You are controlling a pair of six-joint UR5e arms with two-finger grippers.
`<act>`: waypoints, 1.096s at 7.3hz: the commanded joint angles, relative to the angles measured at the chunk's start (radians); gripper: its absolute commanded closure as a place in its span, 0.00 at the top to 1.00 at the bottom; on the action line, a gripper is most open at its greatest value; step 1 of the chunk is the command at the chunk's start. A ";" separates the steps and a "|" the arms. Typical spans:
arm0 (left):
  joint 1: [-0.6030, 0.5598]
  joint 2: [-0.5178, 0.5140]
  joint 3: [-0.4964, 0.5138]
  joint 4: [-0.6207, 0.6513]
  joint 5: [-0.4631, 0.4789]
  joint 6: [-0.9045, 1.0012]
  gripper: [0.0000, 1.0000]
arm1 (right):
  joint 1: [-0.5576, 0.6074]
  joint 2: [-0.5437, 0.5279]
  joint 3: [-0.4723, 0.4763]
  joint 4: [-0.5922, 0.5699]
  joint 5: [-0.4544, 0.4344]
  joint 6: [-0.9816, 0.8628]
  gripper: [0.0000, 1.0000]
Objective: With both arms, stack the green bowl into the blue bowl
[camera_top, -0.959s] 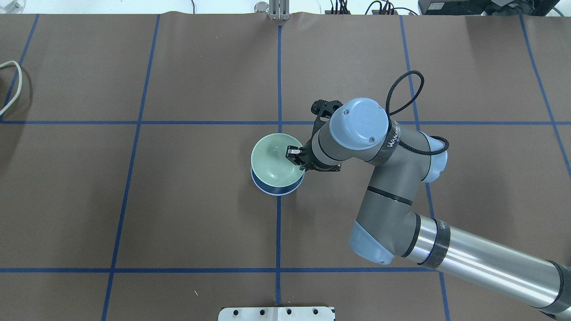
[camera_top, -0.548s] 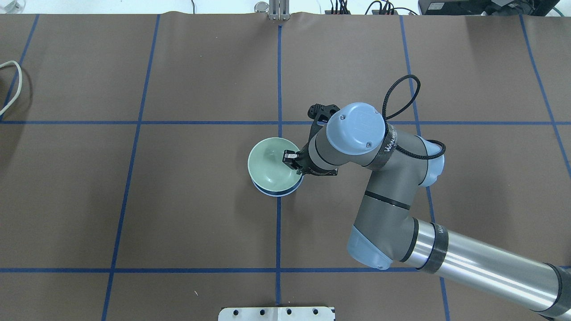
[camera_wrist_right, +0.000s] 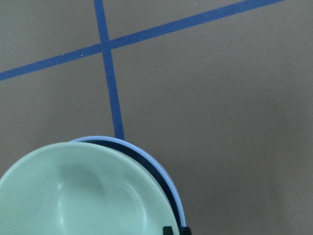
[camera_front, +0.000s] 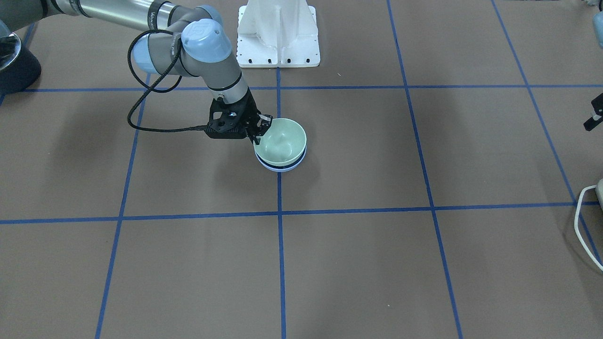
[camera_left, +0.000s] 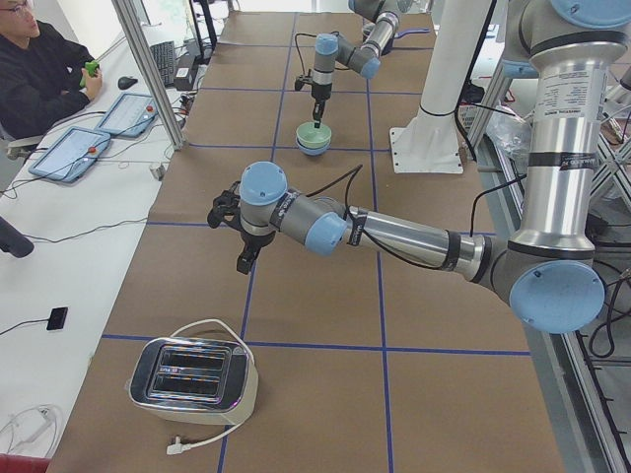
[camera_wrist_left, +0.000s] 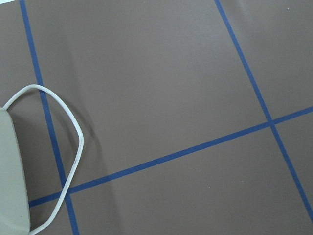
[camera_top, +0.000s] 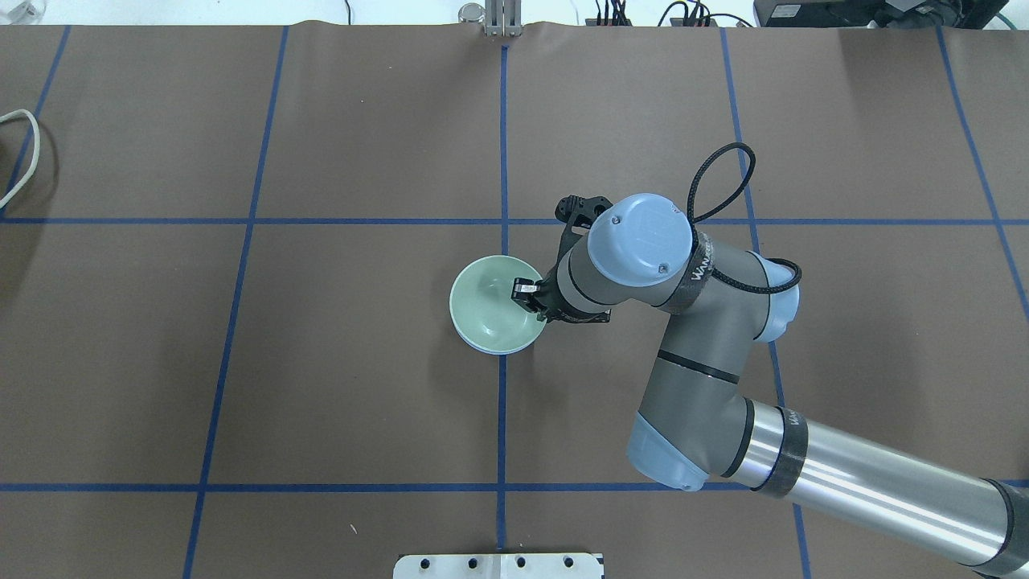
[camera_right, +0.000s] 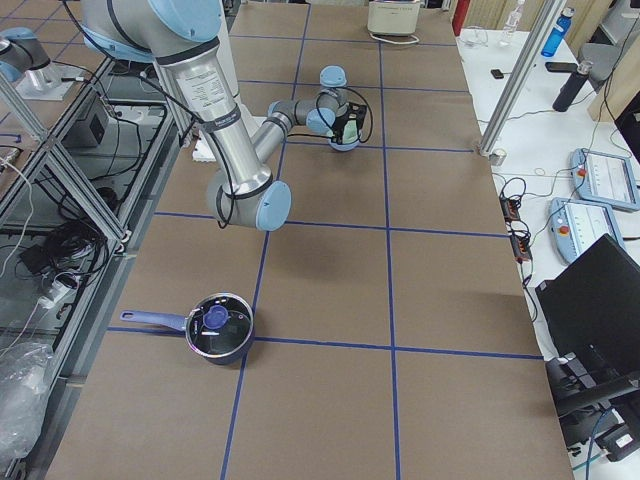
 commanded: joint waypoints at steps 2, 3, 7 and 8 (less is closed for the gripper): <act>0.000 0.000 0.000 0.001 0.000 -0.001 0.97 | 0.001 0.000 0.012 0.009 -0.040 0.000 0.98; 0.000 0.000 0.000 0.002 0.000 -0.001 0.97 | 0.001 0.000 0.010 0.007 -0.044 -0.002 1.00; -0.002 0.000 -0.002 0.003 0.000 0.000 0.97 | 0.223 -0.029 0.038 -0.007 0.077 -0.174 1.00; -0.002 0.001 -0.005 0.000 0.000 -0.001 0.97 | 0.353 -0.059 0.036 -0.028 0.198 -0.318 1.00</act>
